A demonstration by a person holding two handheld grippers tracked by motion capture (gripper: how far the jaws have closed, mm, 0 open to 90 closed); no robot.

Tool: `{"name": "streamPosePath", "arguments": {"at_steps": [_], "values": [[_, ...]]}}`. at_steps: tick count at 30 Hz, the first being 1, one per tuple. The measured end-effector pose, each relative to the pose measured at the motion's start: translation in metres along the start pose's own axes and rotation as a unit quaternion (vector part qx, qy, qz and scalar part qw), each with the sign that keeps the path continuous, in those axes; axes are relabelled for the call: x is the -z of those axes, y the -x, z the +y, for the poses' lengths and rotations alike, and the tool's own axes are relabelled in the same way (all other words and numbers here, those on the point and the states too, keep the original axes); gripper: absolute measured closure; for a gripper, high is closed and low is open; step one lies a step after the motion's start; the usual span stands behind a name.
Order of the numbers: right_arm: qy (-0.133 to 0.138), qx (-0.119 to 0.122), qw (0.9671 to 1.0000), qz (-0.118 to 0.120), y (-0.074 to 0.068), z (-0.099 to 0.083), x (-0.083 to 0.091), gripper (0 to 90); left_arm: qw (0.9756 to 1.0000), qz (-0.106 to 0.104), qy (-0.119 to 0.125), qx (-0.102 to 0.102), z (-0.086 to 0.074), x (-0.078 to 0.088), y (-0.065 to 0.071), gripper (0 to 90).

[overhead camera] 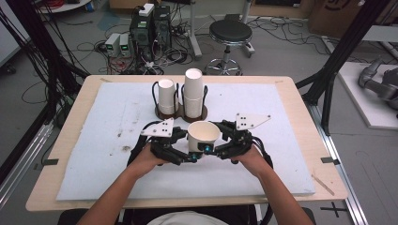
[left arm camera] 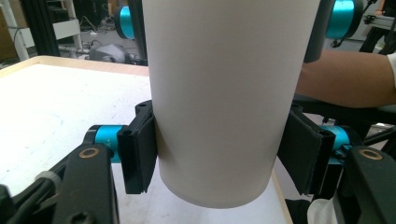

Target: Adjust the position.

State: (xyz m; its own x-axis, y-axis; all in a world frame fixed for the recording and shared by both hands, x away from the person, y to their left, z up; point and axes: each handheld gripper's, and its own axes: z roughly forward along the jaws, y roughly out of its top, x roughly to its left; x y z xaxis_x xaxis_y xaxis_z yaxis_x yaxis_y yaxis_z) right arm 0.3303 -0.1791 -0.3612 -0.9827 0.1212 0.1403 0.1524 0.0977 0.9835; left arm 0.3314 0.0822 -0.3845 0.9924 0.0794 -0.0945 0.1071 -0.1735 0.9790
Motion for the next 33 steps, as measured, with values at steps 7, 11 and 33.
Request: {"name": "streamPosePath", "arguments": {"at_steps": [7, 11, 33], "values": [[-0.007, 0.019, 0.9996, -0.019, 0.001, 0.002, 0.004, 38.2, 0.9993, 0.031, -0.01, 0.016, -0.002, 0.001, -0.002, 30.2], [-0.017, 0.035, 0.9983, -0.044, 0.003, 0.004, 0.012, 39.4, 0.9975, 0.065, -0.011, 0.024, -0.004, 0.011, -0.007, 27.2], [-0.036, 0.041, 0.9938, -0.097, 0.015, 0.004, 0.026, 40.9, 0.9749, 0.219, 0.007, 0.041, -0.016, 0.072, -0.017, 20.1]]}}
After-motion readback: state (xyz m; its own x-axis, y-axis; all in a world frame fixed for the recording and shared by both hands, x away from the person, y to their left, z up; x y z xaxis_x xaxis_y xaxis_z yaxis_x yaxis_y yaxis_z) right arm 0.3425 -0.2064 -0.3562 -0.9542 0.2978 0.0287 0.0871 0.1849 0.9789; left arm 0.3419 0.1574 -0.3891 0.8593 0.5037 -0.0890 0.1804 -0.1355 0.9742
